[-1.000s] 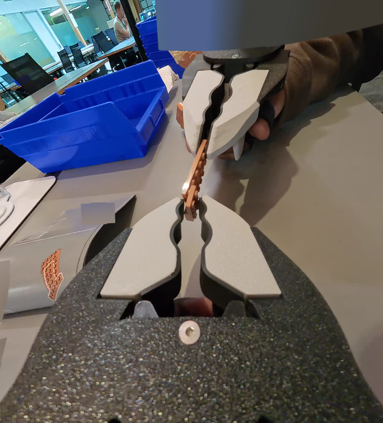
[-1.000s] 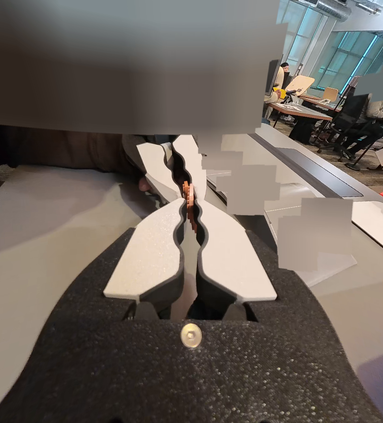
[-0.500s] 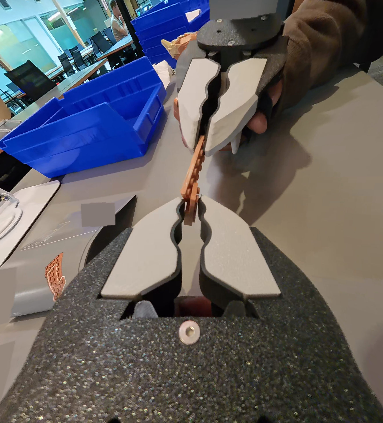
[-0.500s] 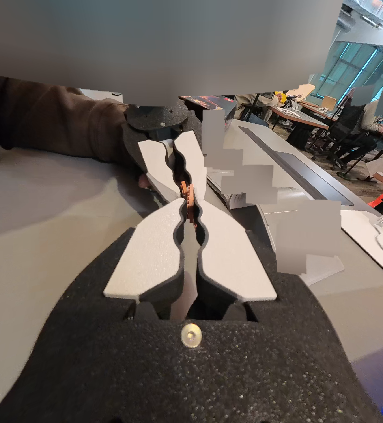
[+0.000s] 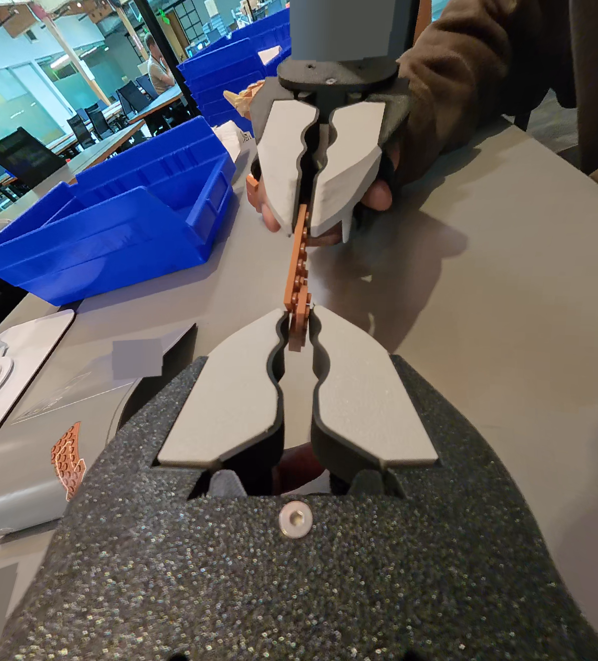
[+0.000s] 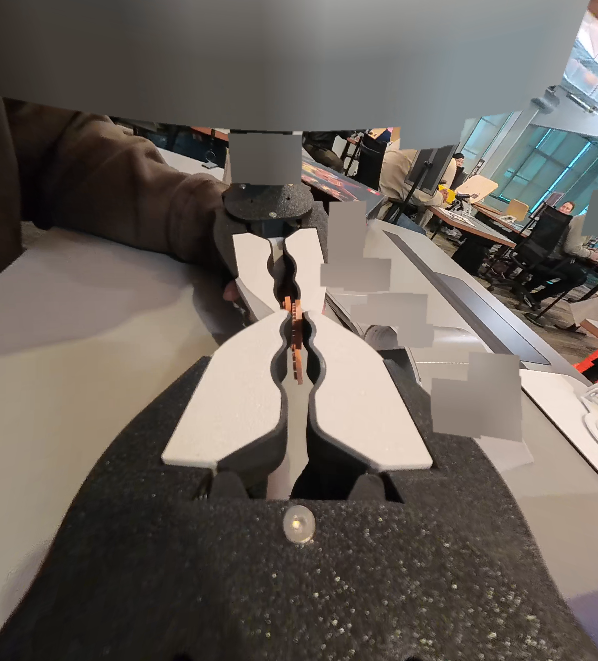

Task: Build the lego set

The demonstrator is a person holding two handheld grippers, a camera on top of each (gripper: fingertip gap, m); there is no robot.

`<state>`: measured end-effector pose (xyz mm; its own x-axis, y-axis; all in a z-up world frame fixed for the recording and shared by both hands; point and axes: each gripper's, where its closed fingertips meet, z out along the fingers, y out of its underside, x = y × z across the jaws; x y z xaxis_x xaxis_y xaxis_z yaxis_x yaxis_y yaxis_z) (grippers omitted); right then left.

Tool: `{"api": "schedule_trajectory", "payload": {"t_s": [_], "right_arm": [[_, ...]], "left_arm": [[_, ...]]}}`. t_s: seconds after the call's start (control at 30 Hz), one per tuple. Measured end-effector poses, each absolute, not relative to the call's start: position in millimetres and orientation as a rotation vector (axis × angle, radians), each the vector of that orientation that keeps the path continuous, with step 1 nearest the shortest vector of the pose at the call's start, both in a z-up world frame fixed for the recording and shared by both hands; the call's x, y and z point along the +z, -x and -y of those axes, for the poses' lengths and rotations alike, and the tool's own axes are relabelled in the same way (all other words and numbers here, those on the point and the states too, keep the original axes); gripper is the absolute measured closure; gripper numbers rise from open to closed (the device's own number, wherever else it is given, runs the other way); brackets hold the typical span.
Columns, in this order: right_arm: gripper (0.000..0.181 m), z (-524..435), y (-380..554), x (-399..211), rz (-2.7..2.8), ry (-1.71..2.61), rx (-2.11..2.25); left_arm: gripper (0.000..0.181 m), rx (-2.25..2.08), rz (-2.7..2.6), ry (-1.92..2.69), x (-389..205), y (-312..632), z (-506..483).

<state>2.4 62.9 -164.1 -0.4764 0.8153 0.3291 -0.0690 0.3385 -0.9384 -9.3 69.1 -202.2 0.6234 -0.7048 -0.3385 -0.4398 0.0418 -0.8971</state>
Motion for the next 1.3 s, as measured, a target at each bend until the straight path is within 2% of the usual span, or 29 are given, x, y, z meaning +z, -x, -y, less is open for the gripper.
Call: {"api": "schedule_trajectory", "payload": {"t_s": [0.93,1.3], "right_arm": [[0.176,-54,-6,-159,1.719,0.627,1.432],[0.176,-61,0,-170,1.796,0.795,1.377]], "left_arm": [[0.172,-0.388,-0.989,1.518,-192,-1,-58],[0.172,-0.325,-0.97,1.531,-192,6,-63]]}}
